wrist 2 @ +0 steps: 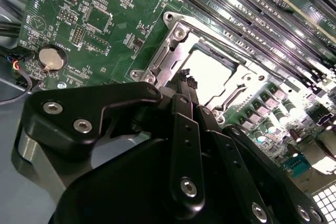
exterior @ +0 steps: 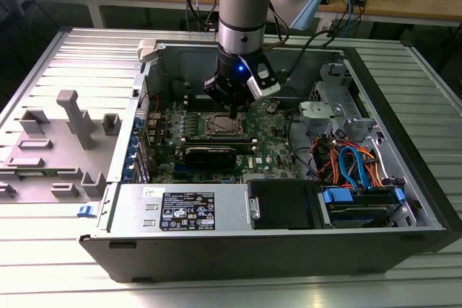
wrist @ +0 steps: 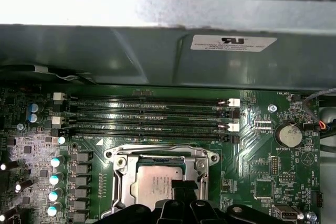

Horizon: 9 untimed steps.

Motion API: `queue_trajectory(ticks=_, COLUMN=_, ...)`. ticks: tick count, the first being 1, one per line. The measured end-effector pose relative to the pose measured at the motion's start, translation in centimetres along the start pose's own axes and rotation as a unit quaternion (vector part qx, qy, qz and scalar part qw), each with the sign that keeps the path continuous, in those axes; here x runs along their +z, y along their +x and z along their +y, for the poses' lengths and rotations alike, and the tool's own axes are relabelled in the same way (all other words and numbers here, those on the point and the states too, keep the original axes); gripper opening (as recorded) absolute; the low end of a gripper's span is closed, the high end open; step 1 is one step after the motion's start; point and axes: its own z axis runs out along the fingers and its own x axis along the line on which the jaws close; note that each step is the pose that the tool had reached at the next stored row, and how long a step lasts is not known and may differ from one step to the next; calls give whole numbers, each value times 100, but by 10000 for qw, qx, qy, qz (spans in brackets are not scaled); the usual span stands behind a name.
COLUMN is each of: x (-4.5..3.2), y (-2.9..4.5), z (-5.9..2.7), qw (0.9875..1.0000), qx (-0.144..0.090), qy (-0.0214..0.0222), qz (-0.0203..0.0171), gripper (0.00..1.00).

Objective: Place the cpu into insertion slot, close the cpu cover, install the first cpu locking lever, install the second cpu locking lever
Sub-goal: 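Install the second cpu locking lever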

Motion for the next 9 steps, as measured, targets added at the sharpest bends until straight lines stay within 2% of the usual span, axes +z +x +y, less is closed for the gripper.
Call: queue_trajectory(ticks=9, x=-1, y=1, z=-21, qw=10000, qx=0, qy=0, qz=0, gripper=11)
